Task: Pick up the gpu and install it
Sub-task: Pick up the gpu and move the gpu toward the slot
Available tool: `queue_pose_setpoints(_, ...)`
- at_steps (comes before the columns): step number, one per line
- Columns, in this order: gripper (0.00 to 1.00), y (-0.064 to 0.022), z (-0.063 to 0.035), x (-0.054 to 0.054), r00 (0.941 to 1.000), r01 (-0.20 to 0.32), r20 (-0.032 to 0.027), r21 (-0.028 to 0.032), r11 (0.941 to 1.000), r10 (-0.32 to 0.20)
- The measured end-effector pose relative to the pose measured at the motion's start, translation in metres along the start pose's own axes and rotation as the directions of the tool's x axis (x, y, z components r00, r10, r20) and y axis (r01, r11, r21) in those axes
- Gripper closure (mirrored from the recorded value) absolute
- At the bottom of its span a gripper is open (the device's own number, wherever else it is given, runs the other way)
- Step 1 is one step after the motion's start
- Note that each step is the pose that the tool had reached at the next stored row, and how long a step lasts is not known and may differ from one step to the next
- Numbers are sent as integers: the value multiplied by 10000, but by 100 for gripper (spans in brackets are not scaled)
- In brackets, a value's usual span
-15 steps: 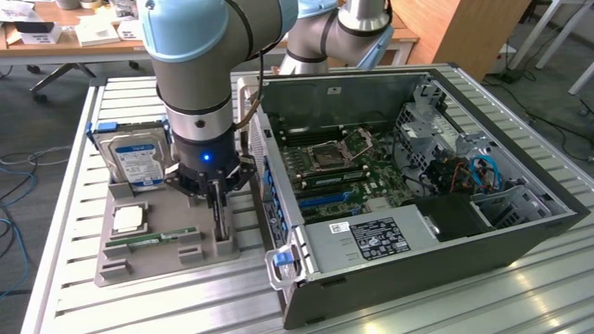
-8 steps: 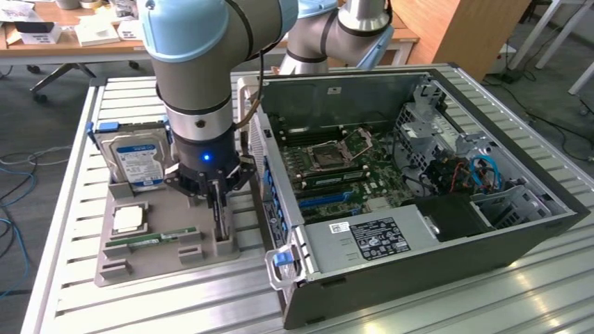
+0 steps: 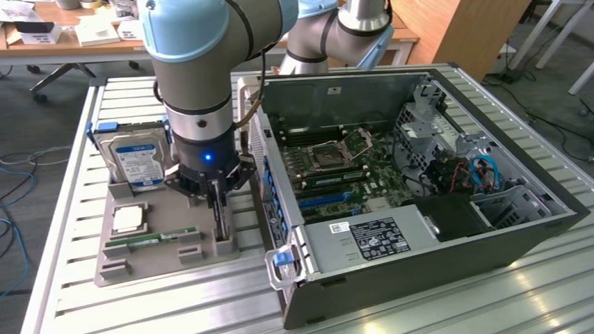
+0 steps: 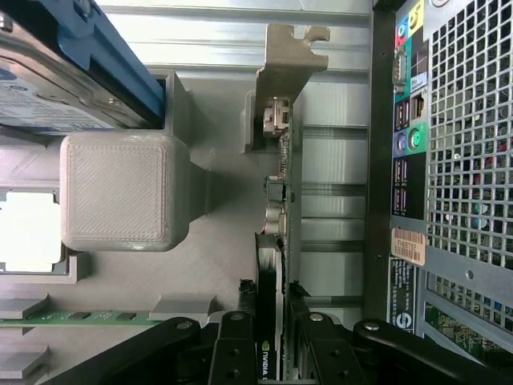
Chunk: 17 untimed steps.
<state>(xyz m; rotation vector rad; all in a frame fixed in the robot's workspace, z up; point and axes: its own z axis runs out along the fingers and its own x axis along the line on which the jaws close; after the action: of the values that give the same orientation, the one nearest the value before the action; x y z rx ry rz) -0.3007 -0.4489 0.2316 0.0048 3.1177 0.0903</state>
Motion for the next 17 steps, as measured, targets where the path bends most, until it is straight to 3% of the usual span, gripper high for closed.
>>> queue_pose_setpoints(5, 74, 2, -33, -1, 10000, 1, -1, 0, 10000, -1)
queue_pose_setpoints(8, 74, 30, -513, -12, 10000, 0, 0, -4, 10000, 0)
queue_pose_setpoints(9, 74, 37, -631, -14, 10000, 0, 0, -4, 10000, 0)
queue_pose_setpoints(17, 74, 58, -993, -22, 10000, 0, 0, -4, 10000, 0)
